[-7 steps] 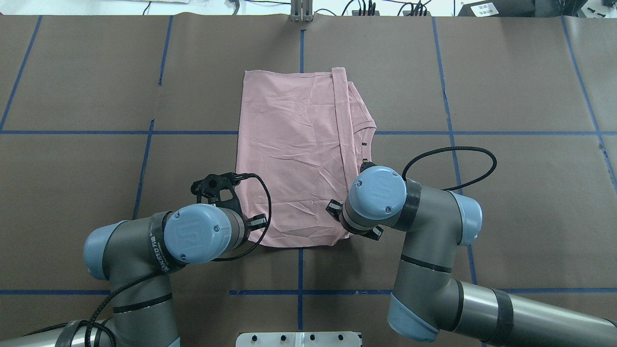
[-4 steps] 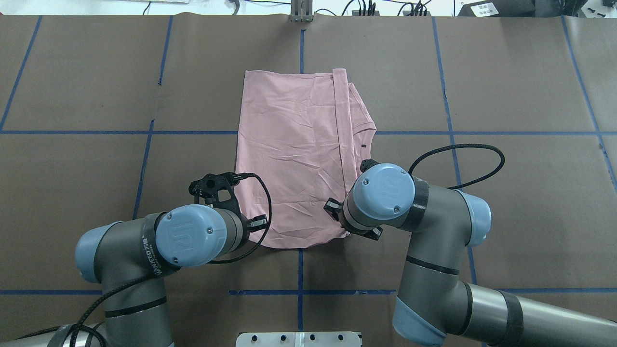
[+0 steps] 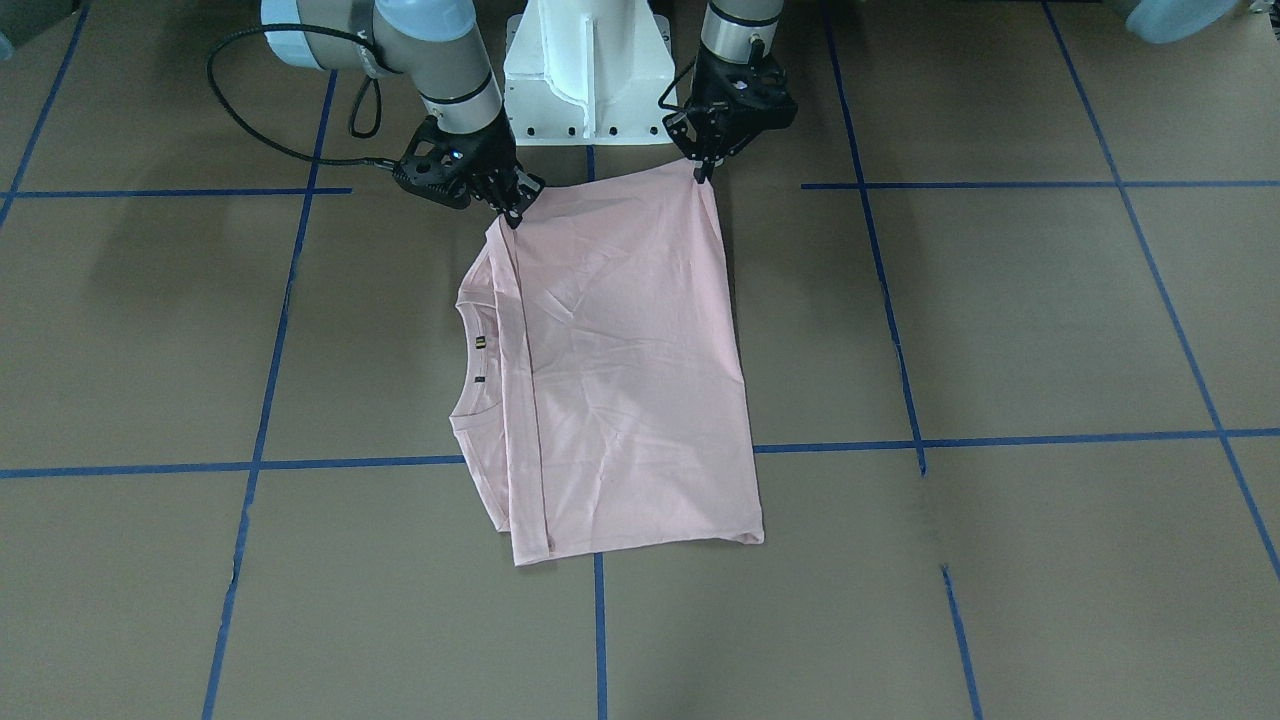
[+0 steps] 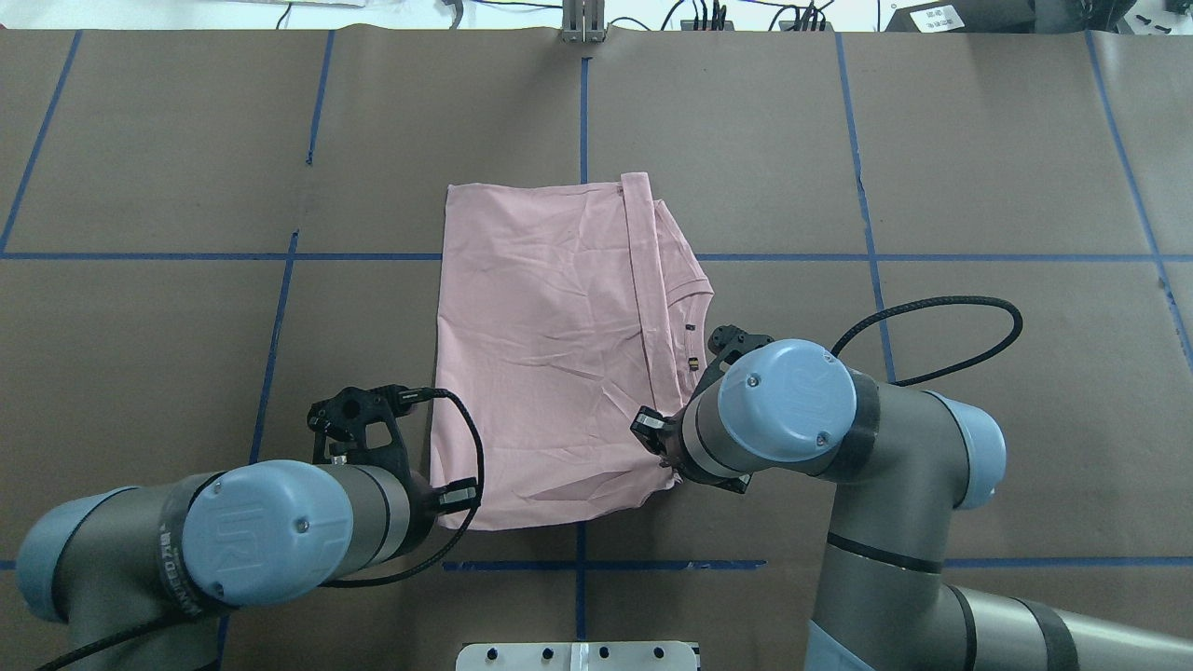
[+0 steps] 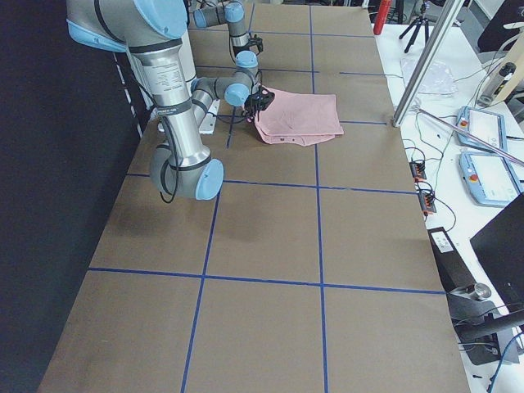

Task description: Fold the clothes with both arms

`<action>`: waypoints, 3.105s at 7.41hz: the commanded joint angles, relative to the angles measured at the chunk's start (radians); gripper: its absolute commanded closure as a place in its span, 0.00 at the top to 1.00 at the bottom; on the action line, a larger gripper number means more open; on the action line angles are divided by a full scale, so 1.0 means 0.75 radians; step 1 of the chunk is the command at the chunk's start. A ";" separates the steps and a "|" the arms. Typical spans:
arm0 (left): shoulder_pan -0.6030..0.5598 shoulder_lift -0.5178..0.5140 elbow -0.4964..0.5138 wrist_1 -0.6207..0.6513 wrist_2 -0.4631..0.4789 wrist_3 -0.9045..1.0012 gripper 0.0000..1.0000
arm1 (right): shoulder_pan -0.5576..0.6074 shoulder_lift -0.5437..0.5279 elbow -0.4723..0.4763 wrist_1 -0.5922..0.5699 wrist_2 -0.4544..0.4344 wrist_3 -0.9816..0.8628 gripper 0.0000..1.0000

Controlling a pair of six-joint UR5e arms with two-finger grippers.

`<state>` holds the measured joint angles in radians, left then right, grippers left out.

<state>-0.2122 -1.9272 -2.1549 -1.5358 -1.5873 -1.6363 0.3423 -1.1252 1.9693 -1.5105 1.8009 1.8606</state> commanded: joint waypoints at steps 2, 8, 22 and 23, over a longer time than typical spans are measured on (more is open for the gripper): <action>0.050 0.005 -0.045 0.045 -0.068 -0.003 0.00 | -0.066 -0.015 0.082 -0.001 0.002 0.000 0.00; -0.065 -0.026 0.069 -0.003 -0.056 0.003 0.00 | 0.018 0.003 -0.030 0.046 -0.078 -0.082 0.00; -0.715 -0.370 0.981 -0.668 -0.191 0.347 1.00 | 0.582 0.641 -1.245 0.603 -0.053 -0.341 1.00; -0.721 -0.363 0.973 -0.666 -0.193 0.359 1.00 | 0.635 0.637 -1.243 0.595 0.003 -0.471 1.00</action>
<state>-0.7503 -2.2024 -1.4187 -2.0370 -1.7224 -1.3729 0.7817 -0.6451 1.0364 -1.0592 1.7678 1.5949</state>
